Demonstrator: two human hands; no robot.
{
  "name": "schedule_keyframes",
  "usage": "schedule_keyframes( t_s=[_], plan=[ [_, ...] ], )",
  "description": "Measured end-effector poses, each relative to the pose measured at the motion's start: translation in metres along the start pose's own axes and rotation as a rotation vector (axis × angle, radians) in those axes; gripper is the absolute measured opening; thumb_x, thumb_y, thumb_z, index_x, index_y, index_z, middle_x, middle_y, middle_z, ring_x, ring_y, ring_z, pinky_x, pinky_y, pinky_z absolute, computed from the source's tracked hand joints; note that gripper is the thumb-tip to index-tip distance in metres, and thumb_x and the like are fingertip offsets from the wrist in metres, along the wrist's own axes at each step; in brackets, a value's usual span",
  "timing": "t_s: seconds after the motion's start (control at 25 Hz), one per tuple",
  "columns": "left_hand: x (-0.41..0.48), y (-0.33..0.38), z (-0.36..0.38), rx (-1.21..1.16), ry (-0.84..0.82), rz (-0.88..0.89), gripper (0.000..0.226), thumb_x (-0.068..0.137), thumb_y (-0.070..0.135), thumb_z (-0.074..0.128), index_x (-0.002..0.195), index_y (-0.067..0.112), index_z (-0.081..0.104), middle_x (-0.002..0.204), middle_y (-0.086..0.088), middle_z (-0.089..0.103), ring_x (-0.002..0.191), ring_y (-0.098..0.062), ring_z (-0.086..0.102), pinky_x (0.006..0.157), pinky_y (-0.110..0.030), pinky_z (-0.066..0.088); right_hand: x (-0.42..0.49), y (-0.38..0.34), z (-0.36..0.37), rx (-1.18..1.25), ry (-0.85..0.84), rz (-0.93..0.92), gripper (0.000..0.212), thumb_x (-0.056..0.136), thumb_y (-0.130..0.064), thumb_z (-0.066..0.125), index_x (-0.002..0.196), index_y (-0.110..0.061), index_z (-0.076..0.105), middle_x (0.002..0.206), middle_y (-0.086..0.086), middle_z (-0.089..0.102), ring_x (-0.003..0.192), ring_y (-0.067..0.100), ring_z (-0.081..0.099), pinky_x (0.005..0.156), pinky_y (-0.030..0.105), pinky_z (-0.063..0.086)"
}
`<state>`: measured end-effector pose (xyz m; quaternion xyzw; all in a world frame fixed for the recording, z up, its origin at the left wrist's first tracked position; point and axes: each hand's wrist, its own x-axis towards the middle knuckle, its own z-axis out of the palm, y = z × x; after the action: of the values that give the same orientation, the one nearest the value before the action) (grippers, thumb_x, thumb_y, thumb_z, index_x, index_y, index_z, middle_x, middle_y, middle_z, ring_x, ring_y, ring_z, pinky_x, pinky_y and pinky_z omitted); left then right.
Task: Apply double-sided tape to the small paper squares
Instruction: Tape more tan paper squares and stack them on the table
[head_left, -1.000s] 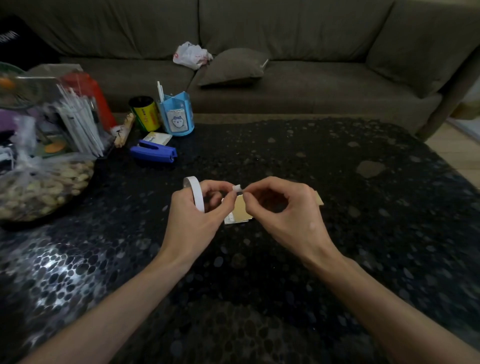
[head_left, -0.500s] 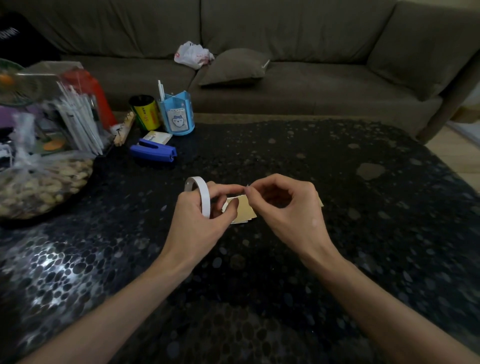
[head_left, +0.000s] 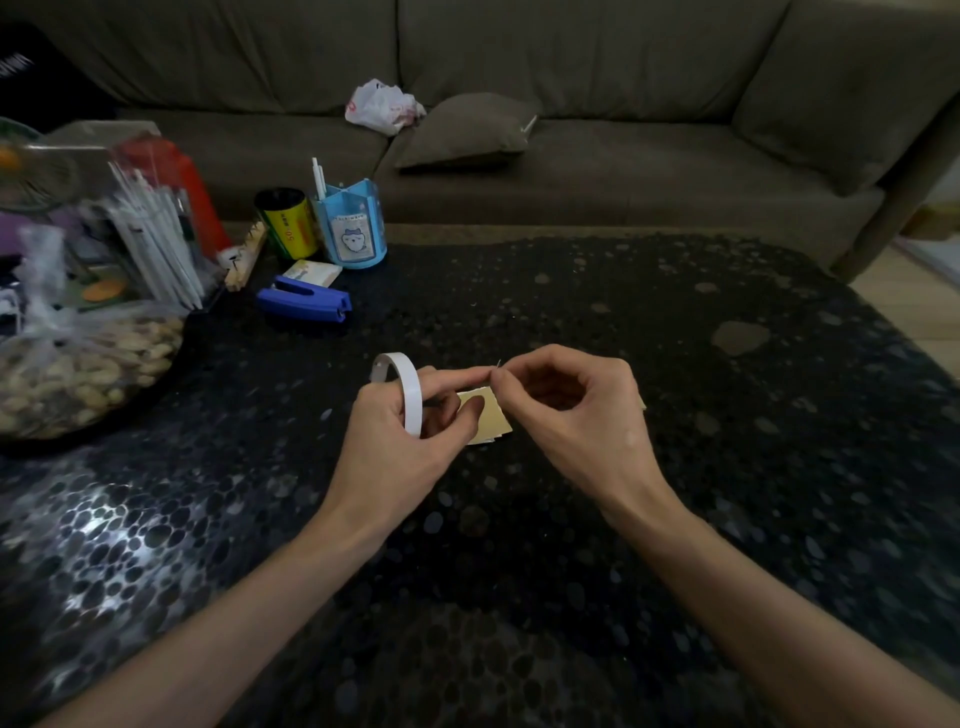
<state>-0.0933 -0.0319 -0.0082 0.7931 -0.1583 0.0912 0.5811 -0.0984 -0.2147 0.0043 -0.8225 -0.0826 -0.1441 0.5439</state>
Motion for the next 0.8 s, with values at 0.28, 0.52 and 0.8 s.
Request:
schedule_keyframes(
  t_s=[0.28,0.52,0.8],
  plan=[
    [0.0000,0.0003,0.0006,-0.012,-0.011,-0.006,0.033,0.092,0.010,0.074,0.119,0.029,0.077,0.088,0.005,0.075,0.081,-0.021,0.071,0.078,-0.030,0.062,0.0014,0.0010,-0.0025,0.003,0.005,-0.005,0.006,0.094,-0.020,0.076,0.098,-0.023,0.079,0.089,-0.011,0.077,0.089,0.005,0.074,0.082,0.025,0.061],
    [-0.0003,-0.0026,0.0015,-0.001,-0.012,-0.006,0.033,0.093,0.012,0.074,0.121,0.030,0.076,0.083,0.003,0.073,0.074,-0.020,0.069,0.069,-0.027,0.059,0.0006,-0.0005,-0.0027,0.001,0.009,-0.019,0.006,0.093,-0.021,0.077,0.098,-0.023,0.079,0.088,-0.012,0.076,0.087,0.005,0.074,0.080,0.023,0.060],
    [-0.0018,-0.0016,0.0018,-0.023,-0.021,-0.014,0.034,0.093,0.011,0.074,0.121,0.031,0.076,0.082,0.000,0.072,0.071,-0.025,0.067,0.069,-0.034,0.061,-0.0005,-0.0011,-0.0035,-0.001,0.014,-0.030,0.006,0.093,-0.020,0.076,0.098,-0.021,0.079,0.088,-0.012,0.077,0.088,0.005,0.074,0.080,0.021,0.060]
  ],
)
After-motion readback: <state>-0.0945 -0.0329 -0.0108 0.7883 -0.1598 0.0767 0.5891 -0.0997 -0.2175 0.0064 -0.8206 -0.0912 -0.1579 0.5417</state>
